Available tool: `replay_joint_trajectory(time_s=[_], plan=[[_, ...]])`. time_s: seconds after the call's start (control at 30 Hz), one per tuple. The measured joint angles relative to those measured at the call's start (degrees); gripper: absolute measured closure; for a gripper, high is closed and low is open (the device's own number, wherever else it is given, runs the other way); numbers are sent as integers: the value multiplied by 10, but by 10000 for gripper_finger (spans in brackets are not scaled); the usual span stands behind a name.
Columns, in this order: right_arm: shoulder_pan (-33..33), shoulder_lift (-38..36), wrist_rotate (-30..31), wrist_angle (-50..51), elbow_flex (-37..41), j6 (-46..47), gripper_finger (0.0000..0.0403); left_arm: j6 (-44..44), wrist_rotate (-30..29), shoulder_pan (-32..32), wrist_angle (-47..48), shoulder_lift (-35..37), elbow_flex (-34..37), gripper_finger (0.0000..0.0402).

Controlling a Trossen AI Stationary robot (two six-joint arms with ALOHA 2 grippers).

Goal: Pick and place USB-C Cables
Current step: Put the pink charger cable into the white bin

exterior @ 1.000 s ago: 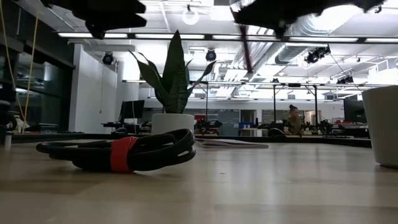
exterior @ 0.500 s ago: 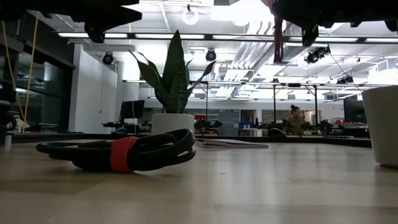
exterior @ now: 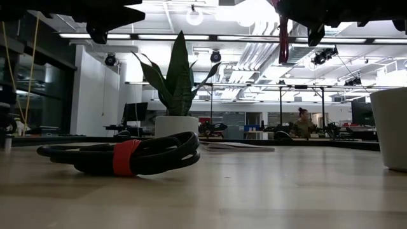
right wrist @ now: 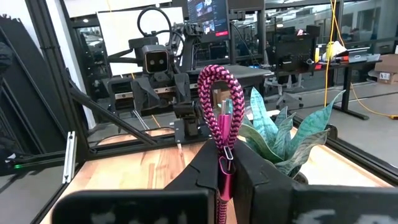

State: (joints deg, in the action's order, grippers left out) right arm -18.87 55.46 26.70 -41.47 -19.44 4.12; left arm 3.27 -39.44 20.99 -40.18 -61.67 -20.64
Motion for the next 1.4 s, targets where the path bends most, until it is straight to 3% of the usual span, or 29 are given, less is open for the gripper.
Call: replay_joint_trajectory(time_s=[1.0, 1.27, 1.4], plan=[[0, 0, -3, -1, 0, 22, 400, -4, -30, 0, 0, 0, 0, 231], [-21, 1, -114, -25, -27, 27, 400, -3, -30, 0, 0, 0, 0, 231], [-68, 1, -93, 71, -85, -3, 400, -3, -30, 0, 0, 0, 0, 231]])
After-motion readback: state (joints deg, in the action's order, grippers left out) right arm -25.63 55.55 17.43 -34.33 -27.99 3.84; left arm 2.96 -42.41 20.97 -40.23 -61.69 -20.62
